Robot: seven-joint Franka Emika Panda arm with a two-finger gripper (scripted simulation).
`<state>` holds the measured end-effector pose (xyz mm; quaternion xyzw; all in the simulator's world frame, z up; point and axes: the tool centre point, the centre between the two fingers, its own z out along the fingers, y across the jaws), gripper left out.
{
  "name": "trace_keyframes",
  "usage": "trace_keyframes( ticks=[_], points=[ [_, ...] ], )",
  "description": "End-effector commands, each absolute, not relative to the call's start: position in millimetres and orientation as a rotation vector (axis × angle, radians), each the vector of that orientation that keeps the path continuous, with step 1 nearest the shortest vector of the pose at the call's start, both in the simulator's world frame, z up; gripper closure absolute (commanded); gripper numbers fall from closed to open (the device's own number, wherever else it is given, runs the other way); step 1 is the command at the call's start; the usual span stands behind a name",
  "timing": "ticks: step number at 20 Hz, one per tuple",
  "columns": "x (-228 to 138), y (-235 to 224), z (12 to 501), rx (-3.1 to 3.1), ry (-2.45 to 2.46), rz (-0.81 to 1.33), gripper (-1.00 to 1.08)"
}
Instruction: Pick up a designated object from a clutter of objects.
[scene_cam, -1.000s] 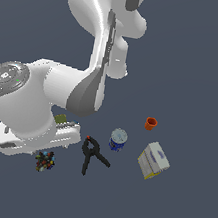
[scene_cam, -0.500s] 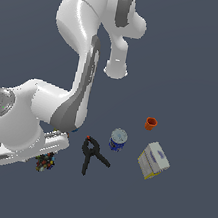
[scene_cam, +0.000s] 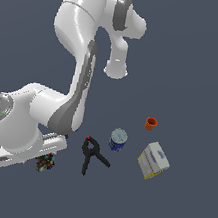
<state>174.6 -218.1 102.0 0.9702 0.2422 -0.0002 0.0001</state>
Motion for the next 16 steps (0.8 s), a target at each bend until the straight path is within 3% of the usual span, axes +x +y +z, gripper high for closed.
trace_keyframes(
  ticks=[1,9,16],
  points=[
    [174.3,-218.1,96.1,3.048,0.761,-0.002,-0.92],
    [173.4,-218.0,54.9,3.047,0.765,0.000,-0.92],
    [175.1,-218.2,53.0,3.047,0.766,0.000,-0.92]
  ],
)
